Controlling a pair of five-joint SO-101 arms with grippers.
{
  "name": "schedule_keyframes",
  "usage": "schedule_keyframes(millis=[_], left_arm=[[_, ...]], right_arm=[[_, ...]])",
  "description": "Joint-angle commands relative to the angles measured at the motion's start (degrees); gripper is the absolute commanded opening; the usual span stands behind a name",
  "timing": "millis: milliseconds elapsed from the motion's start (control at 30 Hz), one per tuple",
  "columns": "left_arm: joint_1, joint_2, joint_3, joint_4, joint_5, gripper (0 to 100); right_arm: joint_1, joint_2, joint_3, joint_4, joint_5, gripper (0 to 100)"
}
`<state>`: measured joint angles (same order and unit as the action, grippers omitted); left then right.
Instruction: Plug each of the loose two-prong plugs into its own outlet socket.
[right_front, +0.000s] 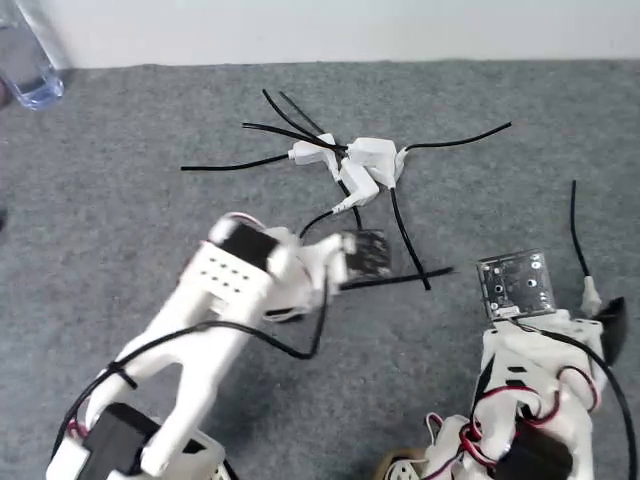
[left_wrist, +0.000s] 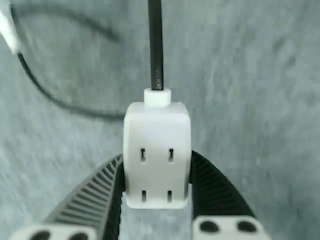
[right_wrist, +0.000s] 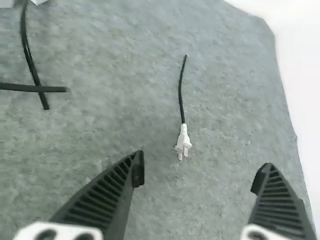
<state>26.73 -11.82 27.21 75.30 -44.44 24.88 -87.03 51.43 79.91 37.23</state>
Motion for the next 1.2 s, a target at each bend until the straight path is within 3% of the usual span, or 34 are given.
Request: schedule_keyframes(millis=[0, 200, 467, 667, 1167], left_arm=[[5.19, -1.93, 1.98, -6.24, 1.93, 1], [8.26, -1.93, 8.66, -16.09, 3.08, 1], [11.69, 9.23, 6.37, -20.66, 3.08, 1], [12.04, 22.33, -3.91, -17.32, 3.08, 1], [12.75, 23.47, -5.05, -14.86, 3.16, 2]], right_arm=[[1.98, -0.13, -3.78, 0.13, 0.62, 33.9], [3.82, -0.13, -5.45, 0.04, 0.53, 33.9], [3.38, -0.13, -5.1, 0.04, 0.44, 33.9], [3.38, -0.13, -5.1, -0.04, 0.88, 33.9], [-0.31, -0.13, -4.92, 0.31, 0.7, 33.9]])
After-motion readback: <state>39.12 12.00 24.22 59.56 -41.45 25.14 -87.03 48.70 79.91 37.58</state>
